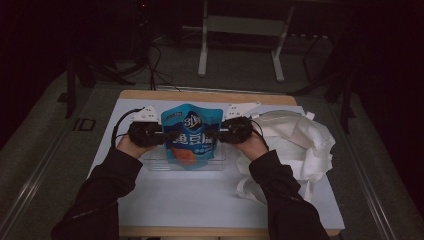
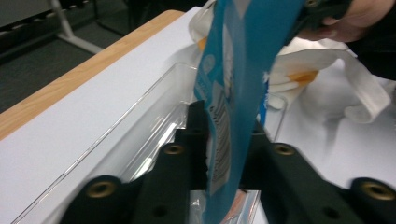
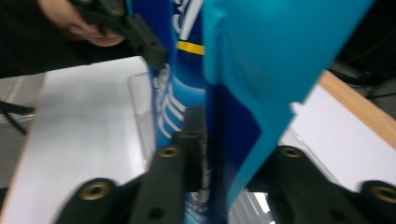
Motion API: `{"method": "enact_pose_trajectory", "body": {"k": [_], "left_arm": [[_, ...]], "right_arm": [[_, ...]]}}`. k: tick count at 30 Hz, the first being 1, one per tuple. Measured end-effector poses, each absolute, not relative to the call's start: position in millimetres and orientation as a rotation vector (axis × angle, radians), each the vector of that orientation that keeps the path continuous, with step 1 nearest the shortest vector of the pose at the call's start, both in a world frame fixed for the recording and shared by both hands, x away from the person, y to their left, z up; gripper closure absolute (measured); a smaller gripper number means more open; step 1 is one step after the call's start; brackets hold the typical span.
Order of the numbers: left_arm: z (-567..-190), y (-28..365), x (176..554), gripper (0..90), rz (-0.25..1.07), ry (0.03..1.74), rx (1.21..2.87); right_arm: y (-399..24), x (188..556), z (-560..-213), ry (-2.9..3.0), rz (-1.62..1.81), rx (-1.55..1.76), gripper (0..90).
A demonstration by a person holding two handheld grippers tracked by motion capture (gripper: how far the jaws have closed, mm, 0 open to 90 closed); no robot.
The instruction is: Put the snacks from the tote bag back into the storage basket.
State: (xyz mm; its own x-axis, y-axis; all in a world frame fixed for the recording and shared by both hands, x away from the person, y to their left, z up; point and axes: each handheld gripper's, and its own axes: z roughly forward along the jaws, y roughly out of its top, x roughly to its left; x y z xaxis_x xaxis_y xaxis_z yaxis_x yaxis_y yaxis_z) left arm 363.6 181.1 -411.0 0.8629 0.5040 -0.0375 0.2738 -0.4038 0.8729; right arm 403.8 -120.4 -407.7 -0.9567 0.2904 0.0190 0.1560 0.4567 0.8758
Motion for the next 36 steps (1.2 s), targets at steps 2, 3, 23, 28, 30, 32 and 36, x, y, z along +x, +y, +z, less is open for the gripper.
{"method": "enact_pose_trajectory", "body": {"k": [2, 3, 23, 28, 30, 32, 36], "left_arm": [[-411, 180, 362, 70.9, 0.303, 0.584, 2.011], [-410, 180, 361, 66.8, 0.3, 0.584, 2.006], [-415, 182, 352, 0.9, 0.299, 0.677, 1.928], [-417, 183, 344, 0.9, 0.335, 0.727, 1.914], [-417, 186, 340, 0.9, 0.349, 0.736, 1.899], [-417, 189, 336, 0.9, 0.358, 0.754, 1.88], [-417, 191, 328, 0.9, 0.342, 0.797, 1.88]], "right_arm": [[-121, 404, -407, 2.556, 1.524, 0.408, 64.4], [-122, 403, -406, 2.55, 1.519, 0.409, 60.8], [-127, 399, -410, 2.524, 1.476, 0.47, 13.7], [-132, 397, -412, 2.511, 1.488, 0.487, 13.8], [-135, 396, -412, 2.509, 1.485, 0.492, 13.8], [-137, 394, -412, 2.511, 1.475, 0.489, 13.9], [-143, 388, -411, 2.501, 1.467, 0.491, 13.9]]}}
